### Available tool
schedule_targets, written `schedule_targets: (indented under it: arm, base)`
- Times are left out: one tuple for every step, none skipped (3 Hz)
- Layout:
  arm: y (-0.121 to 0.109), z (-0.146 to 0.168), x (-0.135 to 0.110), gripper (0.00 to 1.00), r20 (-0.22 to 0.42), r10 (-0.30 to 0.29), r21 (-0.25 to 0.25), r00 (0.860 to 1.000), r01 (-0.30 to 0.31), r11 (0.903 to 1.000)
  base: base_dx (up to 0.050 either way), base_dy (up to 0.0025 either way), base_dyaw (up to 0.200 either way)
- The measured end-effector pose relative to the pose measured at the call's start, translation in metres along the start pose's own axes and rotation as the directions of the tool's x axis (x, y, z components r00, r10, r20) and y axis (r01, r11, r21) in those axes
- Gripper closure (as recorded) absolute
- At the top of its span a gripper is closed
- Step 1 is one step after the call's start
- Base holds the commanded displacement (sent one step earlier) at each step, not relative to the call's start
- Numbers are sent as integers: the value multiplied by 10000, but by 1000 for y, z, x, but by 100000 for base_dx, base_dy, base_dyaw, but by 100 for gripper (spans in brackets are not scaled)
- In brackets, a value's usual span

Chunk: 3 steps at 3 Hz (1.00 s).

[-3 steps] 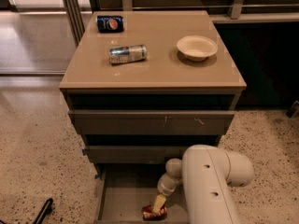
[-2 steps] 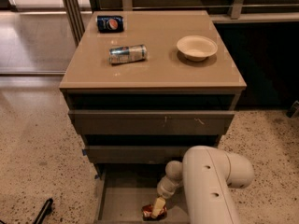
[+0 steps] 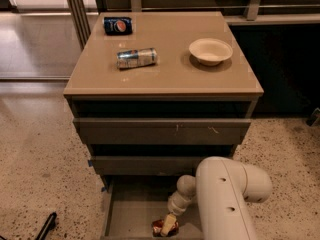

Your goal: Pick coke can from bottom drawer and place on counter

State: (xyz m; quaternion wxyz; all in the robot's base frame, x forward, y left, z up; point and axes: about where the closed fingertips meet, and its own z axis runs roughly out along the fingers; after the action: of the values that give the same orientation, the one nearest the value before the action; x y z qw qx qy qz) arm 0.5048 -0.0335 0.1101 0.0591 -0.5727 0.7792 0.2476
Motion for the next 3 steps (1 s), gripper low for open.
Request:
schedule_targets:
  arm:
    - [3,1,0,3,-35,101,-6,9999,-101,9999]
    - [3,1,0,22,-35,101,-6,9999,-101,9999]
    - [3,1,0,45,-35,101,-7,9999,-101,9999]
  base:
    - [0,0,0]
    - [0,0,0]
    - [0,0,0]
